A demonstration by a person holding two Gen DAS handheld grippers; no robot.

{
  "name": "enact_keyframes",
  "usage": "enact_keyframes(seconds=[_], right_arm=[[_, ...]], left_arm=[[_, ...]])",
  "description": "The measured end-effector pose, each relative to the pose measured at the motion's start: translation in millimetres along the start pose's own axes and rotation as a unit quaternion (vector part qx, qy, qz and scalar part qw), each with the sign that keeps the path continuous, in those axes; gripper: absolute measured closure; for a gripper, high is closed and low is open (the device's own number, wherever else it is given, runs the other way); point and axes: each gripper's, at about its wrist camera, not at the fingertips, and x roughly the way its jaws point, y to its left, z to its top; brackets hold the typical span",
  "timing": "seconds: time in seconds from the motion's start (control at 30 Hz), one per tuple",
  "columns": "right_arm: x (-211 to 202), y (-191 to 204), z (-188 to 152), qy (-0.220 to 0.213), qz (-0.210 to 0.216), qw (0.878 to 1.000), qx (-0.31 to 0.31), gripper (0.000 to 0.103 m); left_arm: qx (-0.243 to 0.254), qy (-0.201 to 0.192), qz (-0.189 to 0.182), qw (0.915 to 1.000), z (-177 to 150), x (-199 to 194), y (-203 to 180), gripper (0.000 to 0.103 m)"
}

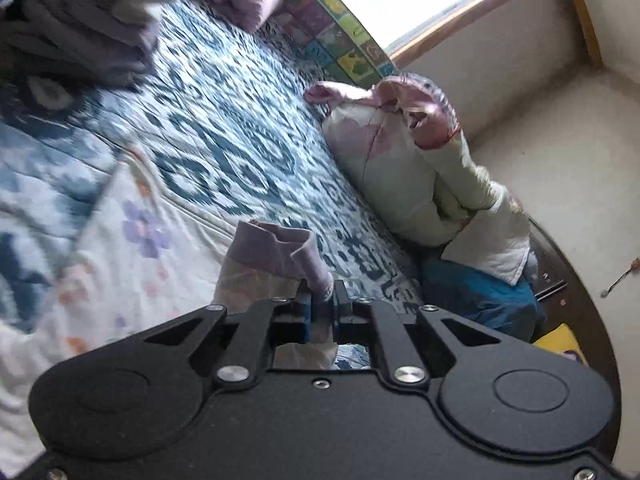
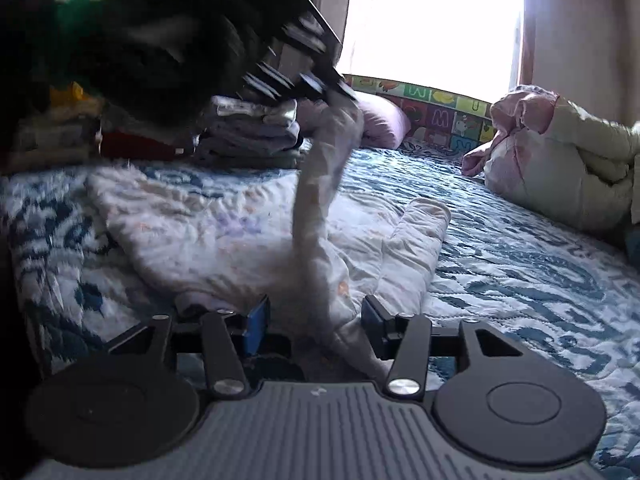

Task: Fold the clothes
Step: 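Grasp the other sleeve with the left gripper and lift it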

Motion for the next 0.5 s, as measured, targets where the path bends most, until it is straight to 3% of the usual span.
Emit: enact_keyframes(seconds=[0.07, 0.13, 0.3, 0.5], right_arm=[[0.4, -10.2, 1.8, 0.001, 0.008, 0.999, 0.036, 0.072], [2.8, -22.1, 0.9, 0.010, 0.017, 0.997, 0.076, 0.081], [7.0, -44.3, -4.5, 0.028, 0.046, 0.985, 0.162, 0.082], [11.4, -63.9, -14.3, 0.040, 0.073, 0.965, 0.249, 0.083]], left_arm=[[0.018, 0.008, 0.013, 0.9997, -2.5, 19.2, -3.6, 0.096], [0.049, 0.016, 0.030, 0.9982, -7.2, 38.4, -9.2, 0.096], [0.127, 0.044, 0.057, 0.9893, -23.5, 78.3, -22.7, 0.096], [0.146, 0.052, 0.075, 0.9851, -32.8, 105.5, -23.4, 0.096]])
